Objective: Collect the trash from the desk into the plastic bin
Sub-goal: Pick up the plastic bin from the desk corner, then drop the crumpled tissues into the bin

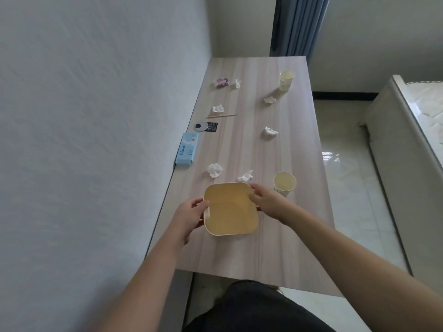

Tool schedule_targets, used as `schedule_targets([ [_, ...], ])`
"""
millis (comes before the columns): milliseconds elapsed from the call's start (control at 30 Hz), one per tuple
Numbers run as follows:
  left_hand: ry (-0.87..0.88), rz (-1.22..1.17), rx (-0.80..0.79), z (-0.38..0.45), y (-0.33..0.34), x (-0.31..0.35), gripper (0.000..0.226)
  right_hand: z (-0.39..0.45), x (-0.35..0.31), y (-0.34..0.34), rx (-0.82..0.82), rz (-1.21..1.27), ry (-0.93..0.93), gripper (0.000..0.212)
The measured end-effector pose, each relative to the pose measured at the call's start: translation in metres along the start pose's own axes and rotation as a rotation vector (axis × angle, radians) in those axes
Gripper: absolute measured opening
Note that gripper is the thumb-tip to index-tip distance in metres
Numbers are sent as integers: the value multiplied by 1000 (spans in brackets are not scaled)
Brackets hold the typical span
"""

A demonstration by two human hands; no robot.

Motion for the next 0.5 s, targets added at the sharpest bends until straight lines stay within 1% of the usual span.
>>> schedule_targets([
  [33,-11,-8,34,0,0,0,28,2,-2,-1,-31,45,-3,24],
  [67,-24,-23,63,-1,-1,0,28,6,-3,-3,-50,96,-1,24],
  [100,-36,-45,89,-2,0,0,28,10,-3,-5,-55,142,7,28],
  [167,-54,-95,140,-8,0,-2,29,18,1,-12,-10,197,37,35],
  [333,-73,-223,281,-24,-12,-9,36,39,-1,-28,219,140,-13,32],
  [400,-82,-239,314,-28,-20,-13,39,48,-4,-25,234,117,-20,33],
  [500,-97,-243,330,-29,-34,-18,39,70,-1,-14,234,124,45,34],
])
Point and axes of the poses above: each hand's wrist, its own z-axis towards the middle knuckle, its own y-axis out of the palm, x = y × z, the point moved 6 cm from there along z, towards the middle knuckle, and after that the axes turned 10 degrees about y, right-handed, at the moved point
